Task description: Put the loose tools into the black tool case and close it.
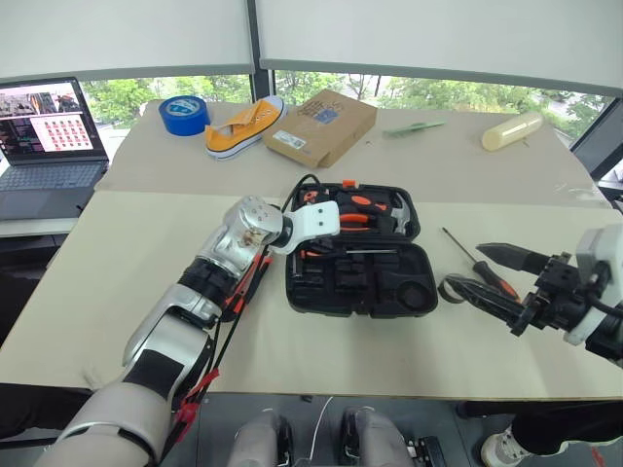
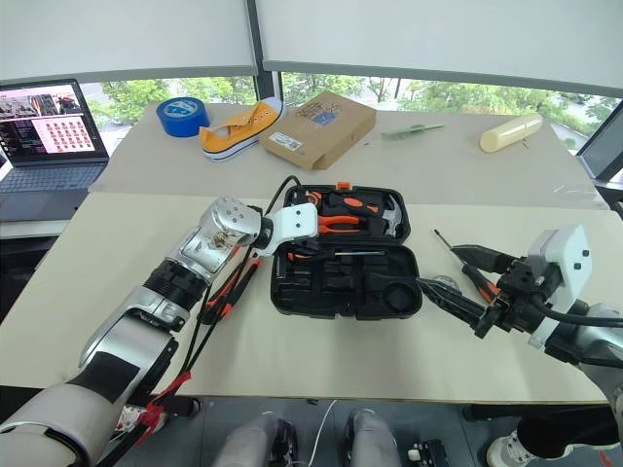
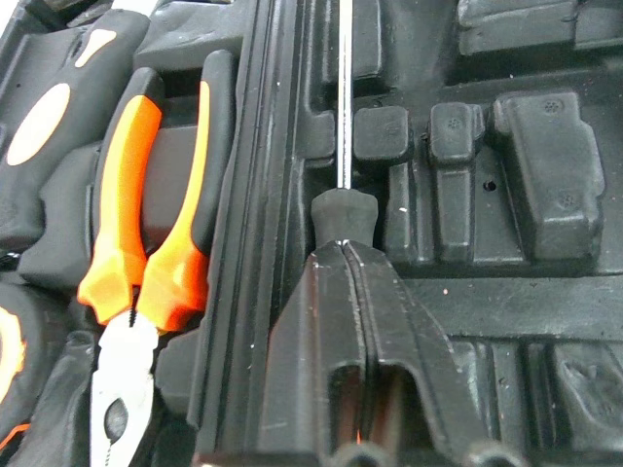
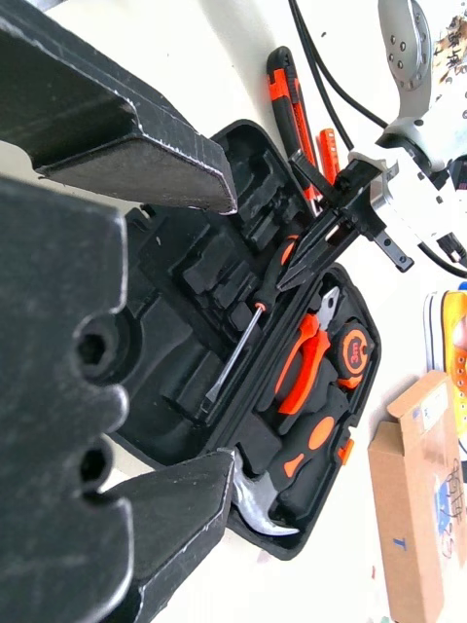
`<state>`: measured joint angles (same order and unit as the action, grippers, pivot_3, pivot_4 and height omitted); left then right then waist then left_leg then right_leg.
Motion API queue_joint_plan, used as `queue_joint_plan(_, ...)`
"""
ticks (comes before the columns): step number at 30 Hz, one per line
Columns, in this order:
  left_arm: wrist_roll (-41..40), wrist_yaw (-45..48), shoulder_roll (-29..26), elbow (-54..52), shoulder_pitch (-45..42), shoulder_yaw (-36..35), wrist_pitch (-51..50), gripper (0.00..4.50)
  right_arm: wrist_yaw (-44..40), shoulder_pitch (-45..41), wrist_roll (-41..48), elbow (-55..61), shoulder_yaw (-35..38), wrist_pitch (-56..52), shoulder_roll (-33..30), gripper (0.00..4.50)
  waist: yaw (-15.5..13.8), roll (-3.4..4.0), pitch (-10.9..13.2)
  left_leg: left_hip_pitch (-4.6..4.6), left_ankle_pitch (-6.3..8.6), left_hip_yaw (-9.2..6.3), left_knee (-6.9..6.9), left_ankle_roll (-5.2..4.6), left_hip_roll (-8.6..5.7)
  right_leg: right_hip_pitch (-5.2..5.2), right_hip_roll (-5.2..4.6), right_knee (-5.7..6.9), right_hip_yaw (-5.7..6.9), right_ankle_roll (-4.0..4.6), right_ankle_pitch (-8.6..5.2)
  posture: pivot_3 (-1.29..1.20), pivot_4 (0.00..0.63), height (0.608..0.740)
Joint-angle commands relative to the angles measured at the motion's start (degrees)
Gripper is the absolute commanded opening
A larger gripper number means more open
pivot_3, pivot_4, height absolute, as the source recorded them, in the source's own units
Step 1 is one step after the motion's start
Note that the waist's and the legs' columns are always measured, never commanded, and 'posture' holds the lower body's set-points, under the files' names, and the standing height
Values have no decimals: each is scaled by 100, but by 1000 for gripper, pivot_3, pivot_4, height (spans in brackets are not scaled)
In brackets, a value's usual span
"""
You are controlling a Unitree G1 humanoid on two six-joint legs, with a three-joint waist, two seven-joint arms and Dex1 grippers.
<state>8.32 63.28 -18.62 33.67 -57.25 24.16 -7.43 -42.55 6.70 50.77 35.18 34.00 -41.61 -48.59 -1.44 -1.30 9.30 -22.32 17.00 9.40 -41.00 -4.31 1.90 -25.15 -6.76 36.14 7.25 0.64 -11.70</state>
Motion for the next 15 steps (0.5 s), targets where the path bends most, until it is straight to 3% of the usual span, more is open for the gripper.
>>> queue_joint_plan(1,219,-42,34,71,-77,134,151,29,30,-84,113,38,123,85,-7,4500,0,0,0,0,0,0,0,0,0,0,0,0,0,0,0,0,150,731)
queue_joint_plan(10,651,-226,109,396,1,388,275,29,75,-218,49,-58,-28,105,36,4500,-15,0,-4,8,2,-1,-1,-4,0,10,-1,-1,-1,0,0,0,150,731)
queue_joint_plan(15,259,-197,36,273,7,-80,182,29,79,135,-382,-101,-79,224,56,4500,-38,0,-6,10,7,-3,-10,-12,1,15,-3,1,-4,-2,1,0,150,731)
